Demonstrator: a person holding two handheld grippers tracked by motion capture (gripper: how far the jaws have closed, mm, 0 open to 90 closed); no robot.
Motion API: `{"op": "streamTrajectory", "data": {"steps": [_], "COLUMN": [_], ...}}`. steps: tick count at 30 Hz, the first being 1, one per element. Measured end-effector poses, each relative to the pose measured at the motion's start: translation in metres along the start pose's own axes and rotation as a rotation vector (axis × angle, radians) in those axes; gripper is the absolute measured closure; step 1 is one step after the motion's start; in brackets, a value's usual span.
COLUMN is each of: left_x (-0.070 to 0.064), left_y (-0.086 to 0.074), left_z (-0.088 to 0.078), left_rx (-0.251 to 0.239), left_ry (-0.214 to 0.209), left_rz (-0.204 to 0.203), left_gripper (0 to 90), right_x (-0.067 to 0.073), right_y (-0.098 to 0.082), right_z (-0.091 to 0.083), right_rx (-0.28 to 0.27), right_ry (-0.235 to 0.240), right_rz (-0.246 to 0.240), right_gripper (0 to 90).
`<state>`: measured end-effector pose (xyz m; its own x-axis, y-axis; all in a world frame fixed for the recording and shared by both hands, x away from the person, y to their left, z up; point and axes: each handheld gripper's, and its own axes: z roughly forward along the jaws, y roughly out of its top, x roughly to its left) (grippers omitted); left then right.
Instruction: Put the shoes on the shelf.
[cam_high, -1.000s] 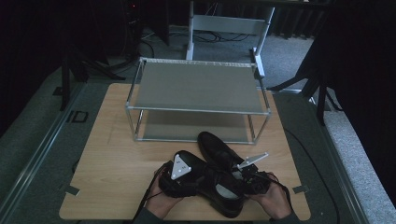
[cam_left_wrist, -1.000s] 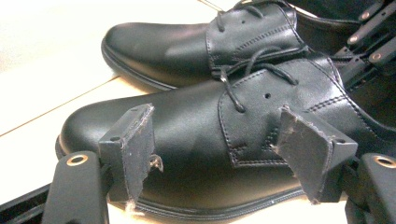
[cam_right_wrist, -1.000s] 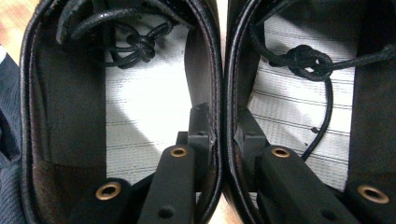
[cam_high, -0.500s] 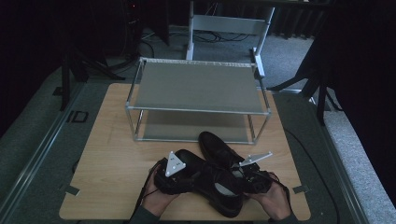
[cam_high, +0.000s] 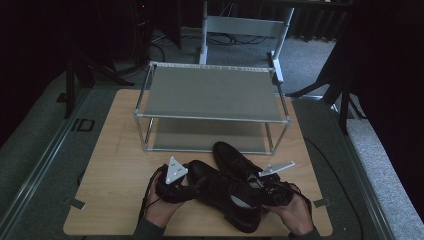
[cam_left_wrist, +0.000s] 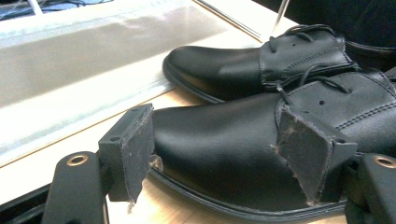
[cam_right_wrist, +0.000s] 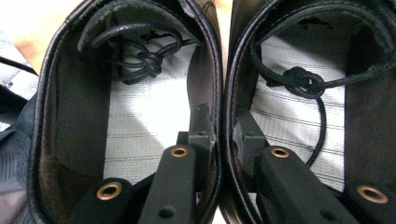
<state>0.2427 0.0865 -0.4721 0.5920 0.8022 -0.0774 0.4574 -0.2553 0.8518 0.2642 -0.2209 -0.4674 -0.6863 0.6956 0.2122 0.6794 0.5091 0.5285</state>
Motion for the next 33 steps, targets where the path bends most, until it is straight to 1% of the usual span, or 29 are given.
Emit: {"op": "streamTrajectory", "data": {"steps": [4, 6, 9, 12, 16, 19, 20, 21, 26, 31, 33], "left_x": [0.003, 0.003, 0.003, 0.003, 0.003, 0.004, 0.004, 0.004, 0.003, 0.002, 0.002], "left_y": [0.001, 0.001, 0.0, 0.0, 0.0, 0.0, -0.001, -0.001, -0.001, 0.0, 0.0], "left_z": [-0.002, -0.002, -0.002, -0.002, -0.002, -0.001, -0.001, 0.0, 0.002, 0.005, 0.006], "left_rx": [-0.006, -0.005, -0.004, -0.003, -0.002, 0.0, 0.003, 0.006, 0.015, 0.02, 0.026], "left_ry": [0.008, 0.009, 0.012, 0.012, 0.013, 0.015, 0.016, 0.018, 0.02, 0.022, 0.021], "left_rz": [-0.004, -0.002, -0.002, -0.003, -0.002, -0.007, -0.01, -0.009, -0.002, -0.002, 0.001], "left_gripper": [28.4, 28.4, 28.4, 28.4, 28.4, 28.4, 28.4, 28.4, 28.4, 28.5, 28.5], "right_x": [0.001, 0.0, -0.001, 0.0, -0.003, -0.008, -0.01, -0.011, -0.014, -0.021, -0.022], "right_y": [0.0, 0.001, 0.002, 0.005, 0.008, 0.011, 0.012, 0.013, 0.019, 0.027, 0.03], "right_z": [-0.002, -0.004, -0.005, -0.009, -0.013, -0.015, -0.015, -0.015, -0.014, -0.013, -0.012], "right_rx": [-0.002, -0.018, -0.02, -0.04, -0.05, -0.05, -0.055, -0.058, -0.072, -0.081, -0.084], "right_ry": [-0.006, -0.004, -0.003, -0.014, -0.021, -0.011, -0.009, -0.009, -0.031, -0.02, -0.024], "right_rz": [0.0, 0.003, 0.001, 0.007, 0.011, 0.023, 0.031, 0.028, 0.037, 0.049, 0.05], "right_gripper": [80.8, 80.7, 80.8, 80.9, 80.9, 80.9, 80.9, 80.9, 80.9, 80.8, 80.8]}}
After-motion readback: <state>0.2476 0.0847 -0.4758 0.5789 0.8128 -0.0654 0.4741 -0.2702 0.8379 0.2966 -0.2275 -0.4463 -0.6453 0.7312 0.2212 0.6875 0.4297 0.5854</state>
